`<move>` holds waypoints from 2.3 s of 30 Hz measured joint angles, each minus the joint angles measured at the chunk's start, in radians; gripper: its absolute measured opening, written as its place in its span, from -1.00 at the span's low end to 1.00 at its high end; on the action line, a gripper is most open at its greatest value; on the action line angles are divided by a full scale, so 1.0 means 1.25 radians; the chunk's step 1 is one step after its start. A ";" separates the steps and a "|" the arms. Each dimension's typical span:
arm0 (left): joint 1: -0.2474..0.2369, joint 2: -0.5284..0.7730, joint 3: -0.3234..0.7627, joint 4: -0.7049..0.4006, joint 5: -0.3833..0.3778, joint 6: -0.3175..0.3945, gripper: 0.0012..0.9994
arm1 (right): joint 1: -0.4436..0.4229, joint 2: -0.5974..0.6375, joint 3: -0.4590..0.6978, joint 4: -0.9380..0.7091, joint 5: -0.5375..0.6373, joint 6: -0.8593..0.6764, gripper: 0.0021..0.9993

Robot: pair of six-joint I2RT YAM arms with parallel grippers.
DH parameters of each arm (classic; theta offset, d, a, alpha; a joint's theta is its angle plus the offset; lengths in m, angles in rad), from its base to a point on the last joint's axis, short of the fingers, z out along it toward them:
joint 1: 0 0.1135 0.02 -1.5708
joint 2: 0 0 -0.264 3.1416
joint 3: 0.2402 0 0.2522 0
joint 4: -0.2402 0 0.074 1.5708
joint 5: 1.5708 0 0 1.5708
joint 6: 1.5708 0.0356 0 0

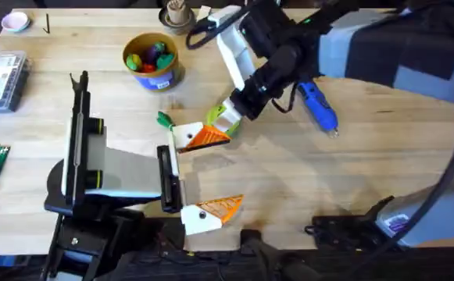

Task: Pick up the gripper from the table and insert it into the empty holder that is missing its gripper. Then pick up a screw, insert it into the mounting hole, and use the screwdriver to tighten it. Finally, clean up the table by picking up the vegetable and placing it into the bucket.

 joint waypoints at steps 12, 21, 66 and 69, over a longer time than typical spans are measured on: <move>0.000 0.000 0.000 0.000 0.000 0.000 0.99 | 0.062 0.041 -0.003 0.051 0.105 -0.003 0.39; 0.000 0.000 0.000 0.000 0.000 0.000 0.99 | 0.062 0.062 -0.003 0.073 0.118 -0.003 0.24; 0.000 0.000 0.000 0.000 0.000 0.000 0.99 | 0.087 0.073 -0.003 0.050 0.125 -0.006 -0.53; 0.000 0.000 0.000 0.000 0.000 0.000 0.99 | 0.087 0.073 -0.003 0.051 0.128 -0.006 -0.63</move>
